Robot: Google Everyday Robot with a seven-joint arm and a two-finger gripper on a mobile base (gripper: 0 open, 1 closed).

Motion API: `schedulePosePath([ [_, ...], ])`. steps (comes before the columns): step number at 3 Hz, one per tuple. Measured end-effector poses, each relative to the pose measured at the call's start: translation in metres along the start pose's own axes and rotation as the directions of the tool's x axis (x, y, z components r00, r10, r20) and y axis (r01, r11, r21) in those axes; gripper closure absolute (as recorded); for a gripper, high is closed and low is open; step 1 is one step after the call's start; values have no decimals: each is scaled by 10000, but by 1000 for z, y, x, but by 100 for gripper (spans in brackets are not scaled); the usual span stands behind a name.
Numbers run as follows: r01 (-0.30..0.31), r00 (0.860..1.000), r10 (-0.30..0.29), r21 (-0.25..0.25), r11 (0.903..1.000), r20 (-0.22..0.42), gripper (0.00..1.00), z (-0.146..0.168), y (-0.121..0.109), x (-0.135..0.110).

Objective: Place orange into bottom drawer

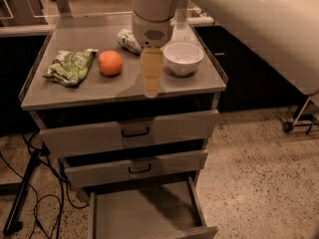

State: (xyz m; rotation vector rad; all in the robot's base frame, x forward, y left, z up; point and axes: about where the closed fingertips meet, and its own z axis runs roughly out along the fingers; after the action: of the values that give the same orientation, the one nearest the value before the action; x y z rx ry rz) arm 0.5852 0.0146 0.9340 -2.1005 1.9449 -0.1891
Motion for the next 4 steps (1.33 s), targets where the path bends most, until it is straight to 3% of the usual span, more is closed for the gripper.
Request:
schedulePosePath([
  [2,70,9985,-89,347,9994,548,0,2,-17,-9],
  [3,82,9976,-115,468,9989,689,0,8,-39,-8],
  [4,184,9914,-219,284,9994,1293,0,22,-58,-13],
])
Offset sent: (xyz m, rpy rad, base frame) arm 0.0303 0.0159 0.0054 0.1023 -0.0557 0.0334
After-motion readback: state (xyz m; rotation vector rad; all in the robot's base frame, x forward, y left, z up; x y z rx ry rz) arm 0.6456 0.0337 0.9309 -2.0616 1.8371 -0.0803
